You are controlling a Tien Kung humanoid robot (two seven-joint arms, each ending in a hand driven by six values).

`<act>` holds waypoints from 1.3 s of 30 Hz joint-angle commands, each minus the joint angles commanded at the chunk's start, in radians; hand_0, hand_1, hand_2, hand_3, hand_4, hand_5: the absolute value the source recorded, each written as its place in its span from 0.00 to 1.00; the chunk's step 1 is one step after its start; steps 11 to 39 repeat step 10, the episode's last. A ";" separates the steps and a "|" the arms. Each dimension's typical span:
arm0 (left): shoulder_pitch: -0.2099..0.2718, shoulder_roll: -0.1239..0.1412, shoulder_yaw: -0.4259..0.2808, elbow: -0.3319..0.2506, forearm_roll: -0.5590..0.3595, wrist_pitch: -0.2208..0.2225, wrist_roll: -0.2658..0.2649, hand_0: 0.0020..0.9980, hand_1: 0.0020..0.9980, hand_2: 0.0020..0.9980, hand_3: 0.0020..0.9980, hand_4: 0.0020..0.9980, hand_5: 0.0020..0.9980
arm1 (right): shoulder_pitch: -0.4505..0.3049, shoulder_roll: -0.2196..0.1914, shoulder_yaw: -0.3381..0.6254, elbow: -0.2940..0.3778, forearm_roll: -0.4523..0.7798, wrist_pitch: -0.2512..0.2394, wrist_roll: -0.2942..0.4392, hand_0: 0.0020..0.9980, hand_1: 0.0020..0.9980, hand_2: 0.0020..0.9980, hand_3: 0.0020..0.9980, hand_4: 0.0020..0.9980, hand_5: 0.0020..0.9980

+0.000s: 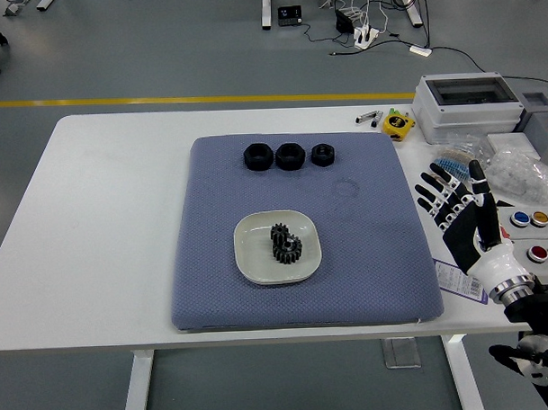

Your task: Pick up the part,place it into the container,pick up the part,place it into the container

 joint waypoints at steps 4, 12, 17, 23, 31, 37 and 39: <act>0.000 0.000 -0.007 0.000 0.008 0.000 0.002 0.71 0.62 0.65 0.57 0.61 0.70 | 0.004 0.006 0.001 0.002 -0.001 0.003 0.002 1.00 0.89 0.90 0.90 1.00 1.00; 0.000 0.000 -0.007 0.000 0.014 0.000 0.006 0.71 0.62 0.65 0.57 0.61 0.70 | 0.012 0.010 0.000 0.007 -0.025 0.007 0.005 1.00 0.88 0.89 0.90 1.00 1.00; 0.000 0.000 -0.007 0.000 0.014 0.000 0.006 0.71 0.62 0.65 0.57 0.61 0.70 | 0.012 0.010 0.000 0.007 -0.025 0.007 0.005 1.00 0.88 0.89 0.90 1.00 1.00; 0.000 0.000 -0.007 0.000 0.014 0.000 0.006 0.71 0.62 0.65 0.57 0.61 0.70 | 0.012 0.010 0.000 0.007 -0.025 0.007 0.005 1.00 0.88 0.89 0.90 1.00 1.00; 0.000 0.000 -0.007 0.000 0.014 0.000 0.006 0.71 0.62 0.65 0.57 0.61 0.70 | 0.012 0.010 0.000 0.007 -0.025 0.007 0.005 1.00 0.88 0.89 0.90 1.00 1.00; 0.000 0.000 -0.007 0.000 0.014 0.000 0.006 0.71 0.62 0.65 0.57 0.61 0.70 | 0.012 0.010 0.000 0.007 -0.025 0.007 0.005 1.00 0.88 0.89 0.90 1.00 1.00; 0.000 0.000 -0.007 0.000 0.014 0.000 0.006 0.71 0.62 0.65 0.57 0.61 0.70 | 0.012 0.010 0.000 0.007 -0.025 0.007 0.005 1.00 0.88 0.89 0.90 1.00 1.00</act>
